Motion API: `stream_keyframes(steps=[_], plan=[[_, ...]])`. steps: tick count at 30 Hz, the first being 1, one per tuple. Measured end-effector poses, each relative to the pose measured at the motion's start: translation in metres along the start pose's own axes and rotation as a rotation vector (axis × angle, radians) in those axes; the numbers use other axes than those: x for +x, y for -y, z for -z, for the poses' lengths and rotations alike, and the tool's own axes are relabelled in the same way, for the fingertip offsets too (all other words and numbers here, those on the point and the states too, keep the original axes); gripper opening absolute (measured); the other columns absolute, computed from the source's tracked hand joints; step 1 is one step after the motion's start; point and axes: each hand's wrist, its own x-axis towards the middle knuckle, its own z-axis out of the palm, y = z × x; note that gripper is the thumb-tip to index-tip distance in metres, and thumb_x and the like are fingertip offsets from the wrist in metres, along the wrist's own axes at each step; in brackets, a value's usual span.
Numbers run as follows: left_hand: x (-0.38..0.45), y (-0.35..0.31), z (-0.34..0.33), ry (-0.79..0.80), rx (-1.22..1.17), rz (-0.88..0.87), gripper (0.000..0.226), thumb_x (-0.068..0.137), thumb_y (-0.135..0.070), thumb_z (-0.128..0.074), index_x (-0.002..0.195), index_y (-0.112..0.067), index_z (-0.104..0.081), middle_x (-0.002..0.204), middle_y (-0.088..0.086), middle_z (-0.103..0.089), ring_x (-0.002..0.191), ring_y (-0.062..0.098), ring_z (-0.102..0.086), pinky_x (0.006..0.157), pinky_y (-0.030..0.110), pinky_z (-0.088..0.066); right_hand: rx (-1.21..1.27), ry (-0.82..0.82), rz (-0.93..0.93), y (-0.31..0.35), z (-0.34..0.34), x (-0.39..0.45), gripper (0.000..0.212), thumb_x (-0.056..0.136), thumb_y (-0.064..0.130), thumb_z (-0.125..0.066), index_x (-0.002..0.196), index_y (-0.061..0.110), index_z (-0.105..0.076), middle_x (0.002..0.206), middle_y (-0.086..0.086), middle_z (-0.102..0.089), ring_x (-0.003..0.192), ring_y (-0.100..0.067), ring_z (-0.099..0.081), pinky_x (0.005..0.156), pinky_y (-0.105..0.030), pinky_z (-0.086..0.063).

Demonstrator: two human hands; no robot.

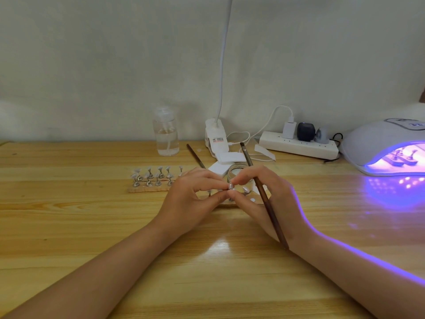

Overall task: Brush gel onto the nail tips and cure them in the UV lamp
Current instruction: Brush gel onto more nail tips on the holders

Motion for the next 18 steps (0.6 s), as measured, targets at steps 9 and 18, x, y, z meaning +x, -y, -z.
stream_keyframes(steps=[9, 18], plan=[[0.001, 0.005, 0.000, 0.022, 0.040, 0.123, 0.036, 0.062, -0.042, -0.070, 0.096, -0.035, -0.063, 0.096, -0.017, -0.063, 0.098, -0.003, -0.055, 0.084, 0.004, -0.034, 0.013, -0.081, -0.075, -0.005, 0.018, 0.006, 0.024, 0.073, 0.006, -0.075, 0.088, 0.016, -0.059, 0.081, 0.009, -0.064, 0.081, -0.003, -0.059, 0.077, -0.007, -0.041], [0.002, 0.017, -0.001, 0.116, 0.049, 0.313, 0.052, 0.062, -0.030, -0.080, 0.102, -0.041, -0.048, 0.088, -0.015, -0.061, 0.085, -0.008, -0.054, 0.071, 0.000, -0.038, -0.067, 0.087, -0.050, -0.024, 0.033, 0.006, 0.031, 0.071, 0.004, -0.076, 0.086, 0.024, -0.057, 0.077, 0.014, -0.061, 0.078, 0.003, -0.057, 0.075, -0.013, -0.043]])
